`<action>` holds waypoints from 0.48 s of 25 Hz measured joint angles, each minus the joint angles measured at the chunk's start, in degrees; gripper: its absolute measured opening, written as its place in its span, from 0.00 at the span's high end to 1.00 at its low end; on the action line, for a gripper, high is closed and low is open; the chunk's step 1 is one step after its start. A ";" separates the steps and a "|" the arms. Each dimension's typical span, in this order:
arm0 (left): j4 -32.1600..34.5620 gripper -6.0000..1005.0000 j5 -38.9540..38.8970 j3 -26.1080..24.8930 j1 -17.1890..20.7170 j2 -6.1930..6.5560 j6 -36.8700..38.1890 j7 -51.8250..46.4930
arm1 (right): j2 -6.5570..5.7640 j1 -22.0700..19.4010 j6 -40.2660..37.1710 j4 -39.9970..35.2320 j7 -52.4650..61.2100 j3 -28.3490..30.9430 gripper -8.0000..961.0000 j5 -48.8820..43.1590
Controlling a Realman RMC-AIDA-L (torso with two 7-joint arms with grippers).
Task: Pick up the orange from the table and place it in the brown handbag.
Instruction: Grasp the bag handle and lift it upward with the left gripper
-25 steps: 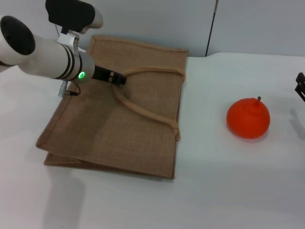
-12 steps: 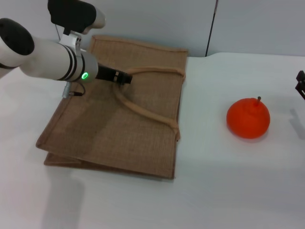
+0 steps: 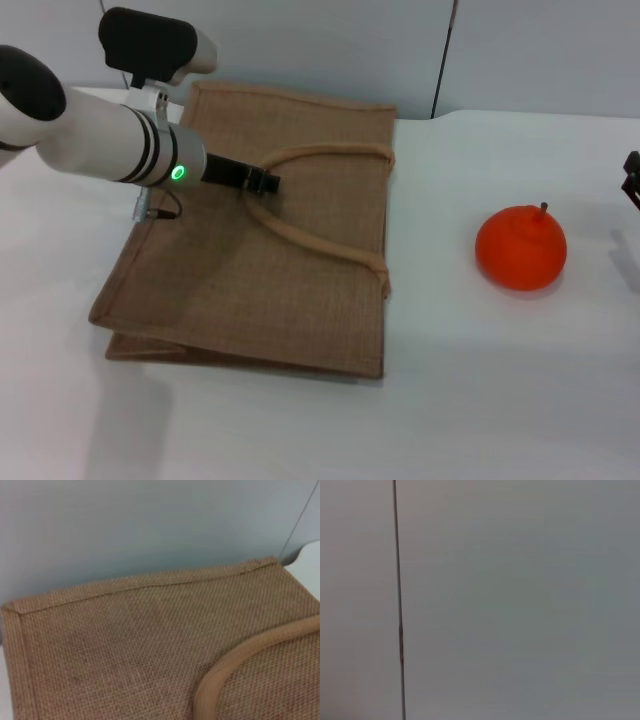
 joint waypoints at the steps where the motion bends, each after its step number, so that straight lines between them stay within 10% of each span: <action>1: -0.01 0.53 -0.01 0.00 0.00 0.04 -0.20 -0.17 | 0.00 -0.01 -0.01 0.00 0.00 0.00 0.18 -0.01; 12: -0.03 0.54 -0.07 0.01 0.00 0.35 -0.23 -1.71 | 0.00 -0.02 0.00 0.00 0.00 0.00 0.18 0.03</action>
